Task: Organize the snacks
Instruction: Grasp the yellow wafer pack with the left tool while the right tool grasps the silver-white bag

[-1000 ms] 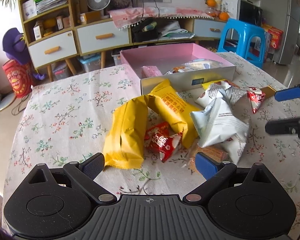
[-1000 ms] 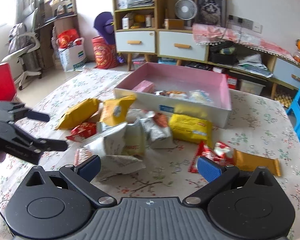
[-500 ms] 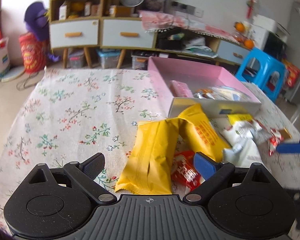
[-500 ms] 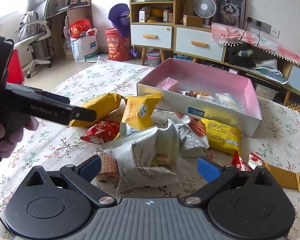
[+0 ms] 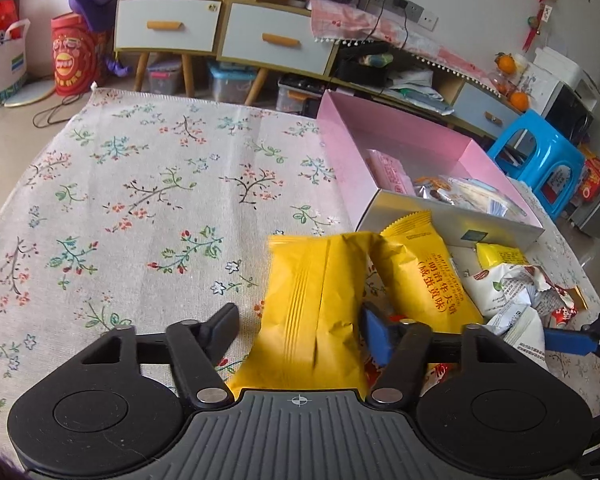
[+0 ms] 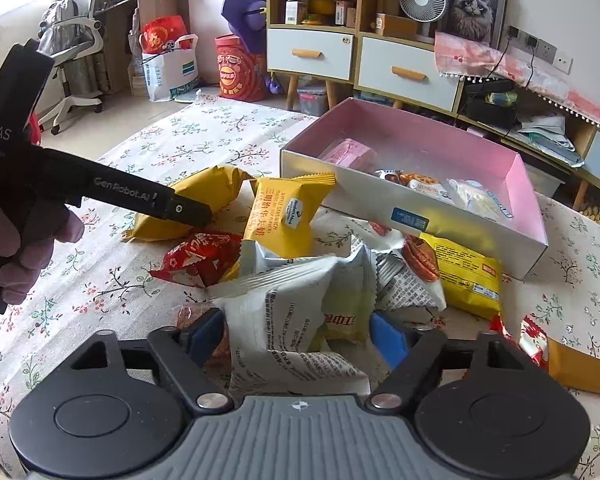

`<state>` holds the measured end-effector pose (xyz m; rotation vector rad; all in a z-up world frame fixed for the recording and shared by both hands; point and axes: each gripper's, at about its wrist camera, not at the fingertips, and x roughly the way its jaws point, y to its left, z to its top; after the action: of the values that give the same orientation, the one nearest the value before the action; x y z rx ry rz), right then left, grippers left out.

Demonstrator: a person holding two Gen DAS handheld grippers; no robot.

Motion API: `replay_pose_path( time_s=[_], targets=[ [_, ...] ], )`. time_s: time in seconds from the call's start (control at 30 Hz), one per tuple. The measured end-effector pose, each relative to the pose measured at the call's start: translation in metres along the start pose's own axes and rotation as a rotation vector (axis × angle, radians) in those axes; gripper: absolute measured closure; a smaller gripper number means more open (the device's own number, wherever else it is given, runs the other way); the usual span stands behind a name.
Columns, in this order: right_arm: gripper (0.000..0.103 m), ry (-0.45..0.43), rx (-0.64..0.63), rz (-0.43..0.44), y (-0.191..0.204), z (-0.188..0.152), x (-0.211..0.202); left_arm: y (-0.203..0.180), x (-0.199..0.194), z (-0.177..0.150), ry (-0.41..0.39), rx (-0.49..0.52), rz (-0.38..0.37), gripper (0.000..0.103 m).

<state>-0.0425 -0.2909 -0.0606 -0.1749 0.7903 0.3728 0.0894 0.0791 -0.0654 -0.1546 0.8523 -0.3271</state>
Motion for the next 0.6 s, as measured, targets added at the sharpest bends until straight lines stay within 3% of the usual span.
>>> replay_pose_path(
  time_s=[0.07, 0.2, 0.6],
  targets=[
    [0.049, 0.003, -0.009, 0.003, 0.0015, 0.0004, 0.0005, -0.0009, 0.0018, 0.0003, 0.007, -0.003, 0.003, 0.053],
    [0.065, 0.009, -0.027, 0.007, 0.0035, 0.0004, 0.0006, -0.0038, 0.0028, 0.0013, 0.011, 0.004, 0.012, 0.058],
    [0.077, 0.002, -0.057, 0.030, 0.0064, 0.0024, -0.0040, -0.0055, -0.0017, 0.0024, 0.020, -0.012, 0.045, 0.065]
  ],
)
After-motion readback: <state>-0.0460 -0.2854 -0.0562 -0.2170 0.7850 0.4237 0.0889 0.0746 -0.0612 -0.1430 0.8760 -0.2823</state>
